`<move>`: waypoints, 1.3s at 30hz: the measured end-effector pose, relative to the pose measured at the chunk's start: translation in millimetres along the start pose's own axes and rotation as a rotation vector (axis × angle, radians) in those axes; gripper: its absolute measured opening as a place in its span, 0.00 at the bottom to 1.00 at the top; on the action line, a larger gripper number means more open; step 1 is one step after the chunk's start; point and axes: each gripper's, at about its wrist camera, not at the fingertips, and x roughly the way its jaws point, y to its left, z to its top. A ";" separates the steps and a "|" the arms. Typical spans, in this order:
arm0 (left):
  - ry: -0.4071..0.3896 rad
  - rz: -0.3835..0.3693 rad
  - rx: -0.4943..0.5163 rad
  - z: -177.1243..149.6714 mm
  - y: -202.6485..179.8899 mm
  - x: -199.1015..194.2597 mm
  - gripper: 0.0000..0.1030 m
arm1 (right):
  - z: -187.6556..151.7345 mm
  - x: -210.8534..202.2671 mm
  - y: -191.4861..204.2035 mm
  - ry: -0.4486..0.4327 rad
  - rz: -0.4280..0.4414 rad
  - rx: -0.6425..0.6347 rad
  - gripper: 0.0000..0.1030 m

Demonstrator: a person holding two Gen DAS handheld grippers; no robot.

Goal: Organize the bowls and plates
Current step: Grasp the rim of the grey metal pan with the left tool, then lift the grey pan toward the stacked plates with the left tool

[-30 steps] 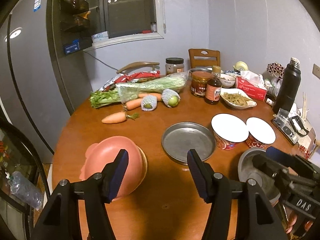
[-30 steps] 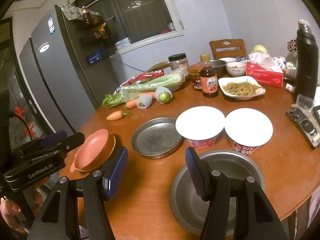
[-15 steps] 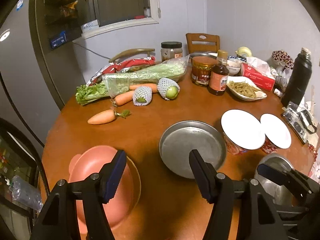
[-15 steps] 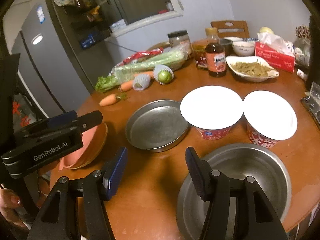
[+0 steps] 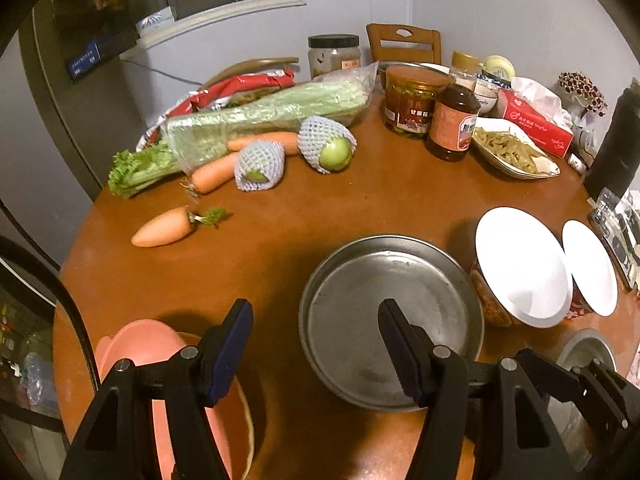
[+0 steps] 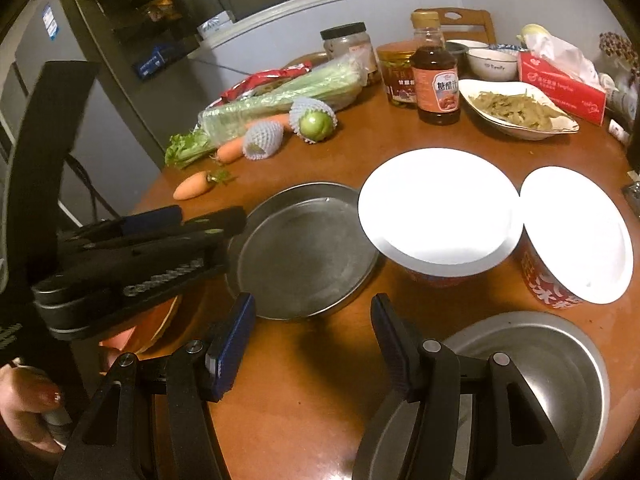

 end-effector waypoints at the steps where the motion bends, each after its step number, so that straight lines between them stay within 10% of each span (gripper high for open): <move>1: 0.006 -0.004 -0.002 1.4 0.1 3.6 0.63 | 1.0 0.9 0.3 -0.001 -0.002 -0.002 0.60; 39: 0.170 -0.088 -0.058 4.6 2.9 63.7 0.51 | 19.8 56.8 9.8 0.178 -0.052 -0.097 0.60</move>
